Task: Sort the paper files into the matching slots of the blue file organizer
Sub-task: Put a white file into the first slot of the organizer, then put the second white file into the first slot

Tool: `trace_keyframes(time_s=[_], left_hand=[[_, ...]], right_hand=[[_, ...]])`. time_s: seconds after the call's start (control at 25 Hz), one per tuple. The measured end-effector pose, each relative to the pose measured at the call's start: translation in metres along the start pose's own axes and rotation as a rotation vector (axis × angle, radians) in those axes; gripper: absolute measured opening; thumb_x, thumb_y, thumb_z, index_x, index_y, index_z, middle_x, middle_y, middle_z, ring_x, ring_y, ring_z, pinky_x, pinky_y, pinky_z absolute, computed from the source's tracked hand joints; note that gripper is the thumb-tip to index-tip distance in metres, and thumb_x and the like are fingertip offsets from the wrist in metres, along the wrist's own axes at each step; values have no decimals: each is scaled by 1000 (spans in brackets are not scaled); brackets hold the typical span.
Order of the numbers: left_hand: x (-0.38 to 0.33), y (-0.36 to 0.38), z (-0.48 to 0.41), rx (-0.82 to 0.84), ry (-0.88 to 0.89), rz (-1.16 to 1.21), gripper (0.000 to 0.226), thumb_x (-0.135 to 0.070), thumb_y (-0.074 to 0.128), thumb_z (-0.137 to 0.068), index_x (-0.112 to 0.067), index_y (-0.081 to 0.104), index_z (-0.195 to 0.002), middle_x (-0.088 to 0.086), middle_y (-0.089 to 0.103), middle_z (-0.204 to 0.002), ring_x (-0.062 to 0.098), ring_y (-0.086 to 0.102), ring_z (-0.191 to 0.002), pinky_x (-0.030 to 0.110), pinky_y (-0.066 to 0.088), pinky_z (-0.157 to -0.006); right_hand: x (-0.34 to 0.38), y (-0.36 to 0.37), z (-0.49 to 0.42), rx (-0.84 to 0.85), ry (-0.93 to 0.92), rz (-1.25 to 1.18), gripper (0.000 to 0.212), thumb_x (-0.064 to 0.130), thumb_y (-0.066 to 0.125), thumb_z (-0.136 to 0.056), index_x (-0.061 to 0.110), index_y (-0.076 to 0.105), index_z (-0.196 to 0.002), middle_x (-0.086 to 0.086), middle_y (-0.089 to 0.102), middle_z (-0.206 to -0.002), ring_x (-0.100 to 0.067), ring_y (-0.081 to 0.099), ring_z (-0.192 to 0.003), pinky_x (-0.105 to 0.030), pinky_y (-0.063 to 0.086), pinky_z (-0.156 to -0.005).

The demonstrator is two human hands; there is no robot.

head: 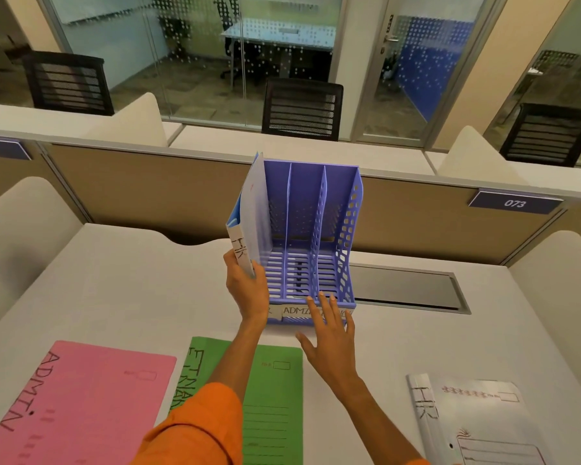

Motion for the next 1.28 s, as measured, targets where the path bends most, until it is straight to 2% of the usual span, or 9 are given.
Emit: trace_keyframes(time_s=[0.16, 0.24, 0.44, 0.6, 0.72, 0.84, 0.92, 1.04, 1.28], left_hand=[[7, -3, 3, 63, -6, -11, 49, -18, 68, -88, -22, 36, -124, 11, 54, -133, 28, 60, -114, 38, 59, -83], [14, -9, 9, 116, -17, -72, 61, -27, 75, -81, -26, 34, -127, 8, 53, -133, 27, 58, -115, 42, 59, -85], [31, -38, 38, 173, 29, -340, 87, -44, 79, -73, -15, 30, -139, 13, 46, -142, 33, 49, -127, 49, 47, -101], [46, -52, 74, 260, 183, -569, 83, -52, 67, -80, -10, 30, -141, 14, 39, -150, 30, 41, -136, 45, 27, -118], [52, -56, 98, 300, 258, -664, 81, -63, 49, -85, -9, 31, -143, 14, 36, -153, 28, 35, -141, 46, 20, -120], [46, -52, 121, 342, 314, -698, 83, -65, 35, -85, -8, 33, -145, 14, 36, -153, 27, 32, -143, 42, 11, -121], [41, -45, 137, 363, 326, -699, 77, -60, 43, -87, -7, 37, -142, 15, 43, -148, 27, 36, -140, 42, 10, -121], [34, -24, 169, 413, 328, -681, 67, -50, 57, -88, -5, 44, -136, 15, 53, -139, 28, 44, -134, 45, 15, -121], [25, 29, 263, 645, 274, -574, 58, -47, 53, -91, -8, 44, -134, 11, 53, -138, 28, 45, -132, 43, 17, -122]], right_hand=[[2, -3, 0, 1, 16, 12, 85, 57, 63, -78, 31, 20, -146, -4, 32, -153, -26, 22, -143, -50, 29, -110], [4, -5, 1, 17, 13, 23, 85, 56, 64, -78, 31, 21, -146, -5, 32, -153, -27, 24, -142, -51, 29, -109], [4, -8, 1, 59, 25, 3, 85, 57, 63, -78, 32, 19, -146, -7, 32, -153, -28, 22, -143, -52, 23, -112], [5, -19, 18, 55, 5, 9, 81, 60, 56, -80, 29, 23, -147, -7, 27, -155, -27, 17, -144, -47, 12, -116], [-2, -29, 39, 75, 39, 44, 77, 65, 47, -82, 28, 26, -146, -7, 26, -155, -28, 21, -143, -46, 3, -113], [-21, -41, 65, 104, 112, 48, 73, 70, 28, -84, 27, 30, -143, -7, 38, -149, -29, 32, -139, -43, -2, -112], [-39, -49, 84, 116, 166, 58, 73, 71, 19, -85, 27, 35, -141, -8, 43, -146, -30, 38, -135, -42, -2, -111], [-77, -59, 119, 129, 261, 44, 72, 71, 22, -85, 26, 42, -137, -8, 47, -143, -30, 43, -132, -42, -2, -111], [-164, -65, 206, 138, 438, -18, 72, 71, 15, -88, 24, 34, -140, -8, 47, -143, -25, 29, -135, -42, 3, -111]])
Point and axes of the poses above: each hand's wrist, its own z-axis away from the middle knuckle, its own y-axis out of the palm, x = y × z, the point moved 7 cm from there along -z, towards the middle knuckle
